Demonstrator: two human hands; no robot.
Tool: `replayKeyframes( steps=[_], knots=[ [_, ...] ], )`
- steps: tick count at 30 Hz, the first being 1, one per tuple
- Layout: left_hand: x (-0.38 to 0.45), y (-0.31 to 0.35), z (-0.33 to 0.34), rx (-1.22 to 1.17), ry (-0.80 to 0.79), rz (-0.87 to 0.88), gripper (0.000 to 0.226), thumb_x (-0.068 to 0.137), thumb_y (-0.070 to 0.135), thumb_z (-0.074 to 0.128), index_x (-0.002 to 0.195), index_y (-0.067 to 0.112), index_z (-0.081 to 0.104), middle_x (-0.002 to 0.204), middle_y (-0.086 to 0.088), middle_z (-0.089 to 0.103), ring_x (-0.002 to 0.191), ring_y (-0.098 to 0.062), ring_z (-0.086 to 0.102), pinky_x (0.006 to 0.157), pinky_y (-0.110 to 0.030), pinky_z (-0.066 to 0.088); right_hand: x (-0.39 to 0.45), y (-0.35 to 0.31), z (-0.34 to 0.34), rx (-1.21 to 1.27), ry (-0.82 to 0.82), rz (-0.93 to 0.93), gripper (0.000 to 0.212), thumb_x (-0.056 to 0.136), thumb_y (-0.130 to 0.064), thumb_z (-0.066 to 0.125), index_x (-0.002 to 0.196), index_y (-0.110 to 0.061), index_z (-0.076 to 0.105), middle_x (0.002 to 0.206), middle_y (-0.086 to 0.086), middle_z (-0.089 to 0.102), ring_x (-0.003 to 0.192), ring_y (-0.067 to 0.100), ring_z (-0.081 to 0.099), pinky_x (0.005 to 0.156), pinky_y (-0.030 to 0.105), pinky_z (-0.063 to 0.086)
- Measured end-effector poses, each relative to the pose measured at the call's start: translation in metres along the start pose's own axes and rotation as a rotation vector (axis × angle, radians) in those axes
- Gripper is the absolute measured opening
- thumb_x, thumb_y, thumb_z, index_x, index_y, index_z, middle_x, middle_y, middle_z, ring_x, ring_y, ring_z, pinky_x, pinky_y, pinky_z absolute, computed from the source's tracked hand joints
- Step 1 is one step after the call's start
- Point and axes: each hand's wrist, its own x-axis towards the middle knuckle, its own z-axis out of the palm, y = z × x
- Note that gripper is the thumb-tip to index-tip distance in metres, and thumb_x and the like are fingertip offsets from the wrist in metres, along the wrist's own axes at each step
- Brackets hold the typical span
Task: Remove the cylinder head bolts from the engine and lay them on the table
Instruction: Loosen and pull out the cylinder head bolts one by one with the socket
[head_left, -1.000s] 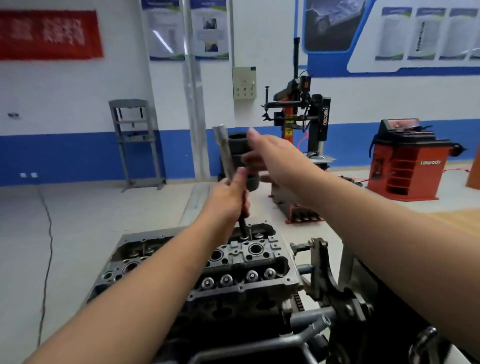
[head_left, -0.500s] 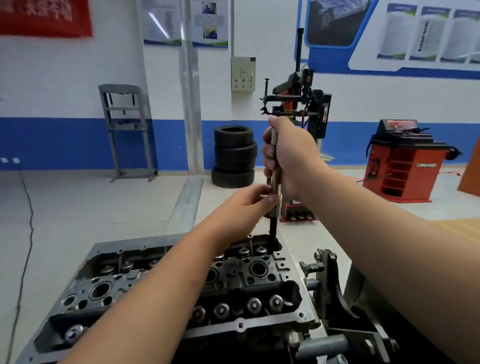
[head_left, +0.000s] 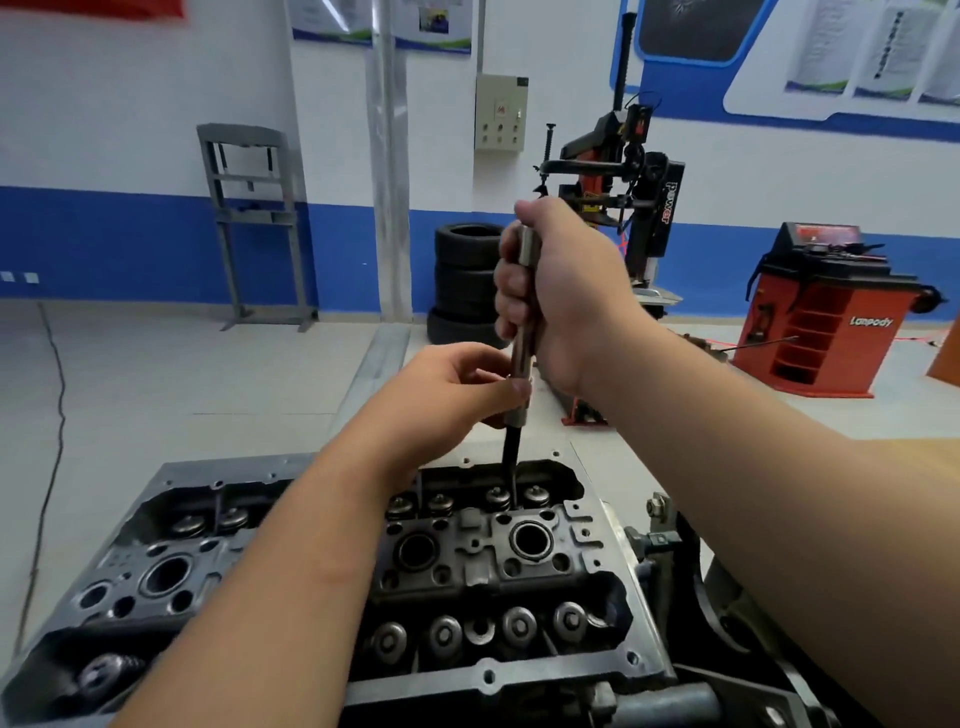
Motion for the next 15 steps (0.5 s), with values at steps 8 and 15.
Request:
replayKeyframes(
  steps=[8,15],
  knots=[
    [-0.009,0.001,-0.021,0.068,0.019,-0.098,0.006,0.086,0.006,0.078,0.089,0.009,0.074,0.077,-0.005,0.078,0.059,-0.005,0.070,0.047,-0.006,0.042,0.000,0.026,0.021,0.033,-0.081,0.060,0.035,0.097,-0.033,0.049,0.065,-0.017,0.051,0.047,-0.005,0.038,0.041,0.013,0.030,0.051,0.028,0.030],
    [-0.014,0.005,-0.023,0.052,0.002,-0.107,0.014,0.085,-0.001,0.076,0.081,0.011,0.070,0.066,-0.001,0.074,0.055,-0.007,0.070,0.043,-0.008,0.042,-0.003,0.027,0.024,0.022,-0.175,0.068,0.037,0.094,-0.033,0.047,0.060,-0.019,0.051,0.047,-0.005,0.035,0.041,0.013,0.028,0.047,0.025,0.033]
  ],
)
